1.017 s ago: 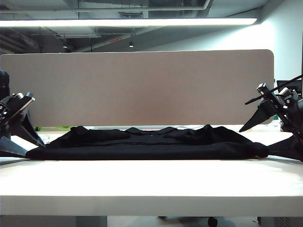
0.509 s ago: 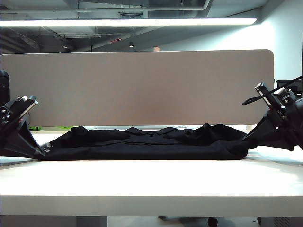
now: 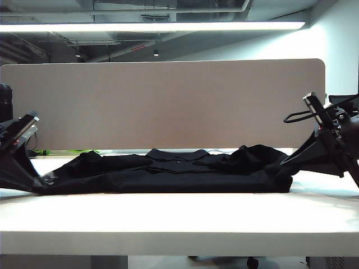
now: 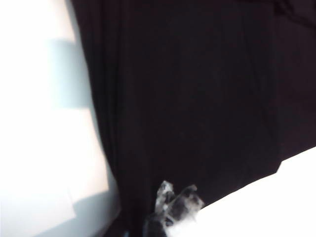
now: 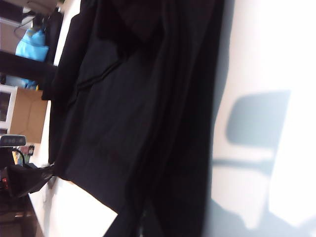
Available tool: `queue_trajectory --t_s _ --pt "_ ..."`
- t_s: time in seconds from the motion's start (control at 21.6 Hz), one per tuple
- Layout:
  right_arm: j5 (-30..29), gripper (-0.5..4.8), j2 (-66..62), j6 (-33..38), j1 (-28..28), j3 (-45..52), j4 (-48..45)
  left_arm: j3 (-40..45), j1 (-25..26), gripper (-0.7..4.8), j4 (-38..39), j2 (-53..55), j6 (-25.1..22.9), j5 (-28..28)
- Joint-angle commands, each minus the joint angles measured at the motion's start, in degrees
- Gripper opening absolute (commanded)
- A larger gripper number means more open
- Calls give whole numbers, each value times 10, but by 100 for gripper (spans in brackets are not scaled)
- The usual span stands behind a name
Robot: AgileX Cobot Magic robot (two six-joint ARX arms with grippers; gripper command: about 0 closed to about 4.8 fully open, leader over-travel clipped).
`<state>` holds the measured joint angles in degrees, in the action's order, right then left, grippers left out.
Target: Fold the bottom side of the T-shirt horizontally towards the center, about one-third of the way, then fold the sleeve back towards the center, creating a straight line along the edge of the T-shirt, and finally fold the bottom of the T-shirt up towards the top, creating a neat rectangle.
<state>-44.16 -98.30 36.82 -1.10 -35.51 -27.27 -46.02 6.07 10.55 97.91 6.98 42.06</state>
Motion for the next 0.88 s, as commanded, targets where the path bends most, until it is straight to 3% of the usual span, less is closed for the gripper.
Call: queue_trajectory --t_s 0.05,0.28,0.88 --pt "0 -2 38 4 2 30 34 20 1 -6 28 -45 -8 -27" --pt "8 -2 144 5 2 74 51 30 6 -6 63 -145 -6 -46" --pt "14 -2 392 -24 -1 87 222 78 6 -6 181 -339 -21 -94"
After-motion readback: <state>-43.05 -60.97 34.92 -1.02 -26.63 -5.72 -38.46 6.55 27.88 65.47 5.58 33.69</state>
